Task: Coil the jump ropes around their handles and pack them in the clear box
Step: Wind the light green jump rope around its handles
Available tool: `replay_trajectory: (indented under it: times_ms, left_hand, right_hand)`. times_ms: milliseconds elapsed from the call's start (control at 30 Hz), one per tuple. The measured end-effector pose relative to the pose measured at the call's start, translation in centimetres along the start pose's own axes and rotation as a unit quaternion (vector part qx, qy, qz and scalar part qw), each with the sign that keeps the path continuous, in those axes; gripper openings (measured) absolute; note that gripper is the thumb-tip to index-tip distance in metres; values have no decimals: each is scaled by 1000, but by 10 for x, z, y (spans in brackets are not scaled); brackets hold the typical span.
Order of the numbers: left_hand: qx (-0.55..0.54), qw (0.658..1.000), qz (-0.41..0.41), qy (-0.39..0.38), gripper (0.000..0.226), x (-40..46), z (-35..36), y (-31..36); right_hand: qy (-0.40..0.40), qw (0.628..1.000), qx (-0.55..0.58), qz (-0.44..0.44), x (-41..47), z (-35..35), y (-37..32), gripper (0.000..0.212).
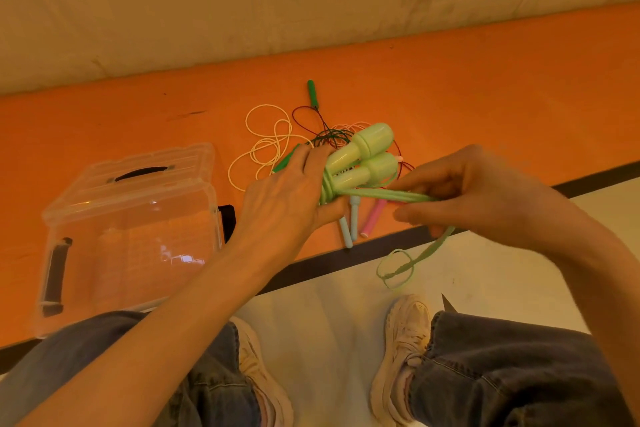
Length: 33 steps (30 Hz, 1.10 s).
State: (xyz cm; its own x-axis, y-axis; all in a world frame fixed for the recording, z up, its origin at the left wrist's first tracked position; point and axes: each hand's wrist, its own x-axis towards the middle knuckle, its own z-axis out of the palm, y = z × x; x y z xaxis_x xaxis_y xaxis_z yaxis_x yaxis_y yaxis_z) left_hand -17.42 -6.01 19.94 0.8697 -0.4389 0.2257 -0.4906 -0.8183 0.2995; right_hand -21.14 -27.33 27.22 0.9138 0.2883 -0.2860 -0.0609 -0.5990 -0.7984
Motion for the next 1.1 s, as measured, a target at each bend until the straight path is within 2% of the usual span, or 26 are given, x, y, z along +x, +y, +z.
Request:
replay_trajectory:
  times_ms: [133,267,433,567,767,933,1100]
  left_hand:
    - [44,999,1,22,59,-1,1,-4]
    - [29,999,18,14,58,-1,1,-3]
    - [36,995,96,-8,60,-4,3,3]
    - [22,987,156,-23,66,-8,4,9]
    - [-32,985,166,-42,91,-15,-1,17]
    - [-17,972,231,-42,63,-15,0,13]
    - [-86,971,220,-39,64,-15,0,8]
  right_hand:
    - [66,998,-3,-6,-7,-23,3,26]
    - [161,981,-14,-109,-8,-20,-1,22]
    - [249,955,-46,-156,7,-10,0,11]
    - [234,961,-47,-137,17,-5,3,10]
    - [226,966,-50,-119,28,-3,9,4]
    - [210,971,-45,-108,34,-1,16,5]
    - [194,976,-27,-100,36,-1,14,5]
